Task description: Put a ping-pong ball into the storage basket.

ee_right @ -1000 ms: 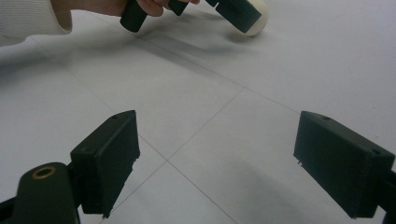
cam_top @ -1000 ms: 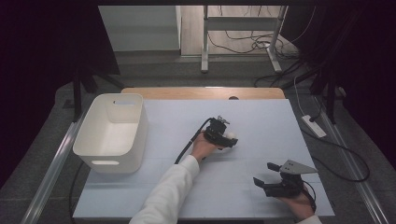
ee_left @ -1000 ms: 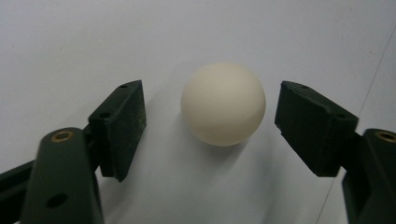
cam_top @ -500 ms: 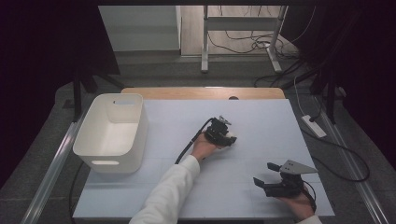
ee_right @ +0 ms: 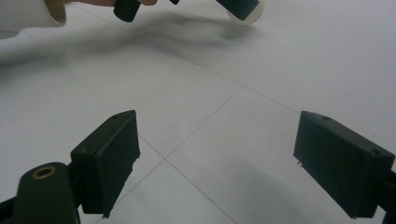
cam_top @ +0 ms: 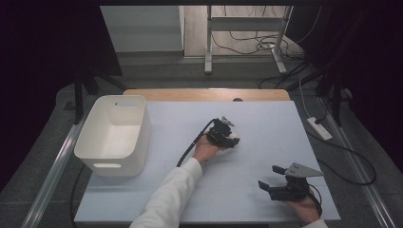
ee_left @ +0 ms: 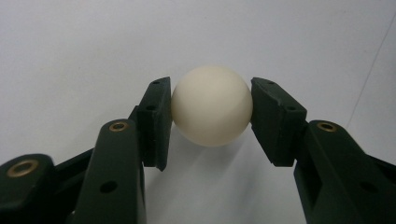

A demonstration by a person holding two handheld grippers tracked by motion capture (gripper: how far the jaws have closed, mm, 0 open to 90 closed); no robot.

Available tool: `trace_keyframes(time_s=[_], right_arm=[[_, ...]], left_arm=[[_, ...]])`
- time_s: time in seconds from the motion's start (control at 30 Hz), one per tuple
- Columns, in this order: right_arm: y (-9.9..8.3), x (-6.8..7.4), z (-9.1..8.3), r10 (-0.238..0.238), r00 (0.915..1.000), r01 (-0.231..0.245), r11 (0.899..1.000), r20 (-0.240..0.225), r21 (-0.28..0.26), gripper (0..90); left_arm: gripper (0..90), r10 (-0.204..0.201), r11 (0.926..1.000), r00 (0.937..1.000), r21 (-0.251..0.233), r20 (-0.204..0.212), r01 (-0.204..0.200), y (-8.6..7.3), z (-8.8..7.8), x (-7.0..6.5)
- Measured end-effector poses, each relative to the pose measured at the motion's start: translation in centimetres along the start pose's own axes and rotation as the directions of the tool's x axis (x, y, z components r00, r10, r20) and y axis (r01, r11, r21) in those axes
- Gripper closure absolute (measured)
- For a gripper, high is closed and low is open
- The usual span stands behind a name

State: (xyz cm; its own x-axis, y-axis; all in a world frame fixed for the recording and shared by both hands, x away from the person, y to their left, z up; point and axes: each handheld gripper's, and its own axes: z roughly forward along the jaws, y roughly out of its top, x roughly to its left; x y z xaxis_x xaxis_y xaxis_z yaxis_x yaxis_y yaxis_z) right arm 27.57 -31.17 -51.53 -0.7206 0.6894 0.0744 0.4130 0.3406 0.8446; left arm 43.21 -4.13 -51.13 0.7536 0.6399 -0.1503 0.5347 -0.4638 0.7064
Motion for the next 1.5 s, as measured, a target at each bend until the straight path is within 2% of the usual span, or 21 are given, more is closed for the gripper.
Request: trace_keyframes(time_s=[0.3, 0.63, 1.5], right_arm=[[0.0, 0.0, 0.0, 0.001, 1.0000, -0.001, 1.000, 0.000, 0.000, 14.2], [0.0, 0.1, 0.0, -0.002, 1.0000, 0.002, 1.000, 0.001, 0.003, 14.2], [0.0, 0.2, 0.1, -0.004, 1.0000, 0.004, 1.000, 0.005, 0.004, 14.2]], left_arm=[[50.7, 0.015, 0.9997, 0.9999, -0.018, 0.003, -0.014, 0.2, -1.1, -0.4], [50.7, 0.007, 0.9994, 1.0000, -0.033, 0.005, -0.006, -0.3, -2.1, -0.4], [50.6, 0.018, 0.9964, 0.9998, -0.083, 0.002, -0.018, -0.6, -4.9, -1.0]])
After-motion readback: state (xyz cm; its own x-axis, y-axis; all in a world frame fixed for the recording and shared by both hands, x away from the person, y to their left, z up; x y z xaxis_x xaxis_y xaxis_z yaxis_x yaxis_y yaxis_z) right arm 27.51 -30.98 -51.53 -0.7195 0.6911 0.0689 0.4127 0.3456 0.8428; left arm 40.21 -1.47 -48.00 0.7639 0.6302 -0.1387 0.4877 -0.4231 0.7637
